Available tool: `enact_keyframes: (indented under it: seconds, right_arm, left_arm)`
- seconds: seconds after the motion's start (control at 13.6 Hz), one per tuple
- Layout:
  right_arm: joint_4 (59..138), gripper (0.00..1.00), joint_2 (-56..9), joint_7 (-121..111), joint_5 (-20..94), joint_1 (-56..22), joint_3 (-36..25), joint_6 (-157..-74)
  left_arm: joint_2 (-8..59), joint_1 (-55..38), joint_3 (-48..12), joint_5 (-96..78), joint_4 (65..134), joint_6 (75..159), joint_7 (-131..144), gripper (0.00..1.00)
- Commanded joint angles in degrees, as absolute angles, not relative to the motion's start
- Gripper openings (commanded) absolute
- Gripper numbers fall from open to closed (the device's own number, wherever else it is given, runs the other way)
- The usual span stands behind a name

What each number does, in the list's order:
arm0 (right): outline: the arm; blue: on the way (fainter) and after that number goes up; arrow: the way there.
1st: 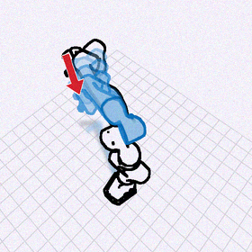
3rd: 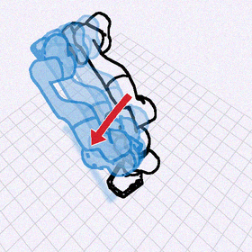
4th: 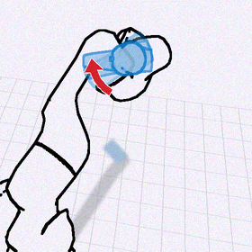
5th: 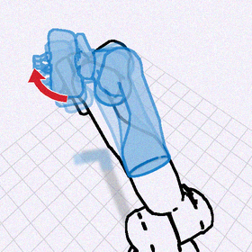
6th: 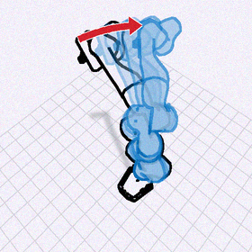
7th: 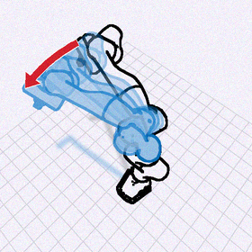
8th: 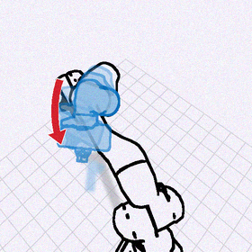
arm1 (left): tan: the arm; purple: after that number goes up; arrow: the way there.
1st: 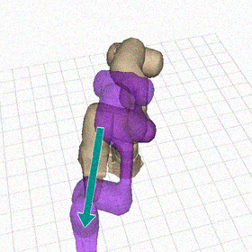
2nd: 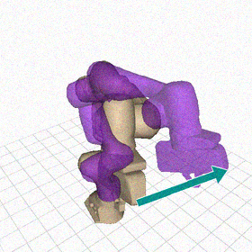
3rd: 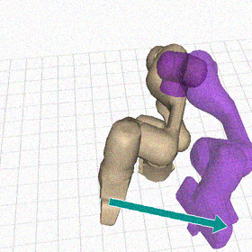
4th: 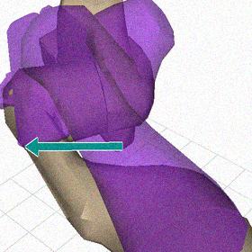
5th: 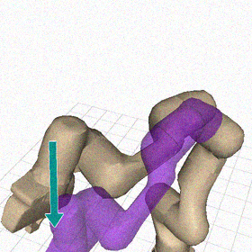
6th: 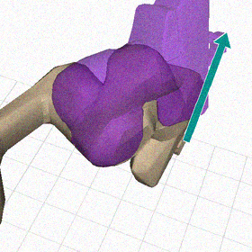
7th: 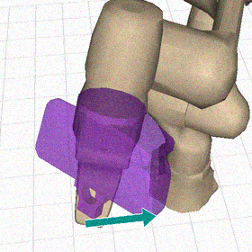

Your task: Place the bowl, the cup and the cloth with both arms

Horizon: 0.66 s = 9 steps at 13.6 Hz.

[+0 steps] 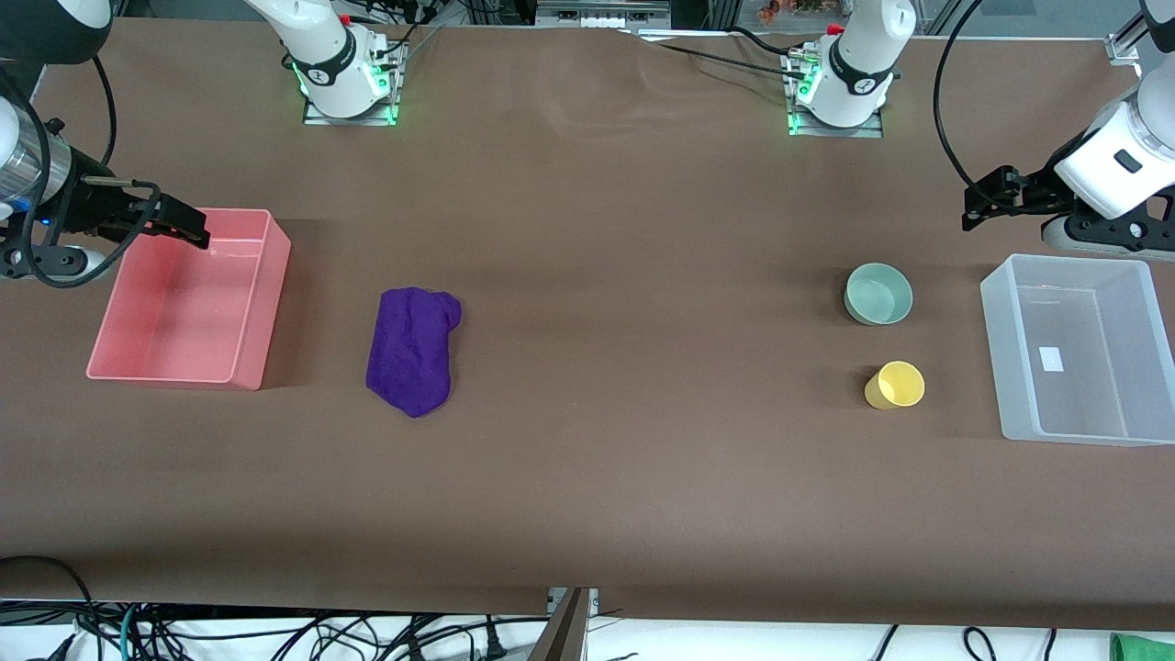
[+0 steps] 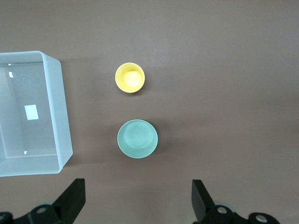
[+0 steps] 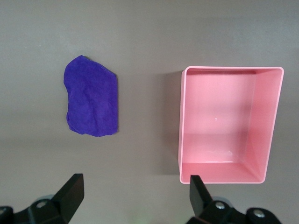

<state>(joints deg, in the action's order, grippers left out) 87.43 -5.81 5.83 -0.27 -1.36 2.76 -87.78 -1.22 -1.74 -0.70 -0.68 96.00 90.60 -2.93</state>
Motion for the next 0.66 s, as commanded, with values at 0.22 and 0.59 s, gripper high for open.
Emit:
enact_keyframes:
  seconds: [0.22, 0.59]
  right_arm:
    - [85.43, 1.00, -6.68, 4.83, 0.09, -1.32, 2.55, -86.40]
    - [85.43, 1.00, -6.77, 4.83, -0.09, -1.32, 2.55, -86.92]
  left_arm:
    - [-0.79, -1.67, -0.70, -0.26, 94.83, 90.00, -2.72, 1.00]
    - [-0.09, -0.44, -0.79, -0.35, 95.36, 87.12, -2.90, 1.00]
